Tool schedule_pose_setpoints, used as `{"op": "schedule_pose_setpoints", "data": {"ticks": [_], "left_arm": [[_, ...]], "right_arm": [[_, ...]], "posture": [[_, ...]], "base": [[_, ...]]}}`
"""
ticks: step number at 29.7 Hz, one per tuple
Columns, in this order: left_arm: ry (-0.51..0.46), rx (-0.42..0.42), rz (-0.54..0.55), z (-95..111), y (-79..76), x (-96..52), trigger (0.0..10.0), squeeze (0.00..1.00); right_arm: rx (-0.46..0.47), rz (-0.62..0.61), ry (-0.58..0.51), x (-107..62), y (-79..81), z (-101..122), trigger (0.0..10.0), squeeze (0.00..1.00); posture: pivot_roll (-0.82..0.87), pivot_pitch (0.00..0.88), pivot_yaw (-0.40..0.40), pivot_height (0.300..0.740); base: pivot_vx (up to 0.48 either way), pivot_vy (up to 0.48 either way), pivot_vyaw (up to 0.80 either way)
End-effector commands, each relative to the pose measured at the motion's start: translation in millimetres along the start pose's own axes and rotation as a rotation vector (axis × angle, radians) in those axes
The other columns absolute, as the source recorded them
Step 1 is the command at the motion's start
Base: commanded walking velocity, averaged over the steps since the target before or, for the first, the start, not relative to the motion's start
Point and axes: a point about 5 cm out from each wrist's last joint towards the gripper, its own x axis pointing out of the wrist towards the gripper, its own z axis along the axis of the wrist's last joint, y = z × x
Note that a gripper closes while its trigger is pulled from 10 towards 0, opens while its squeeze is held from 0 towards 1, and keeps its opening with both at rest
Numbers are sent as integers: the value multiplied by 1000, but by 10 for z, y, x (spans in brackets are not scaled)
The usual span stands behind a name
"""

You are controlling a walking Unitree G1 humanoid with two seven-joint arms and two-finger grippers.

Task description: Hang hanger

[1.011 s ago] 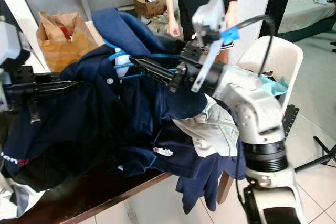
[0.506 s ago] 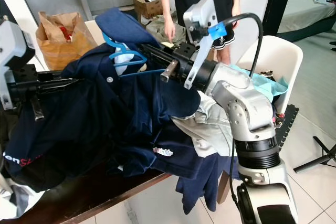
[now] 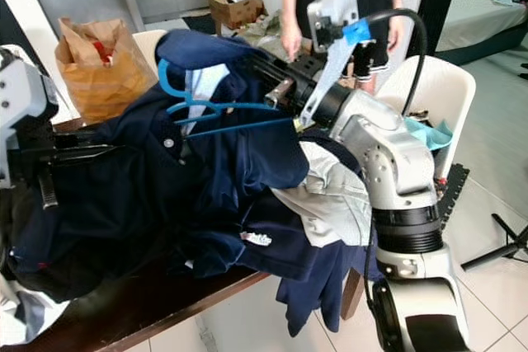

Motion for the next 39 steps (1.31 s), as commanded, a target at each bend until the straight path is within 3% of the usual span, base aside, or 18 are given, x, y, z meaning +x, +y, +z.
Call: {"op": "schedule_pose_setpoints", "data": {"ticks": [1,6,9,12,13,22,28,31,33,37,39], "left_arm": [[79,45,46,-35,103,-134,10000,0],[57,87,-27,71,43,-187,10000,0],[57,87,-27,71,43,-187,10000,0],[29,97,-72,139,-17,-169,10000,0],[17,121,-134,201,-100,-128,10000,0],[57,164,-236,201,-234,-20,10000,0],[-15,191,-94,294,-43,-15,10000,0],[-50,246,30,426,132,-113,10000,0],[-50,246,30,426,132,-113,10000,0],[-101,327,194,654,327,-299,10000,0],[-116,336,202,702,329,-326,10000,0]], "right_arm": [[-20,-35,-34,-23,-72,94,0,0],[-18,-160,25,-52,-252,29,0,0],[-18,-160,25,-52,-252,29,0,0],[-11,-203,52,-59,-310,-15,0,0],[2,-243,73,-67,-366,-56,0,0],[45,-240,38,-52,-377,-19,0,0],[28,-219,82,-97,-348,-77,0,0],[11,-257,146,-151,-407,-170,0,0],[11,-257,146,-151,-407,-170,0,0],[3,-353,292,-266,-547,-369,0,0],[9,-377,312,-287,-578,-402,0,0]], "posture": [[19,0,52,740],[24,0,48,740],[24,0,48,740],[28,0,46,740],[34,0,43,740],[29,1,47,740],[18,6,52,740],[24,2,51,740],[24,2,51,740],[37,0,43,740],[39,0,43,740]], "base": [[0,0,0],[0,0,0],[0,0,0],[0,0,0],[0,0,0],[0,0,0],[0,0,0],[0,0,0],[0,0,0],[0,0,0],[0,0,0]]}}
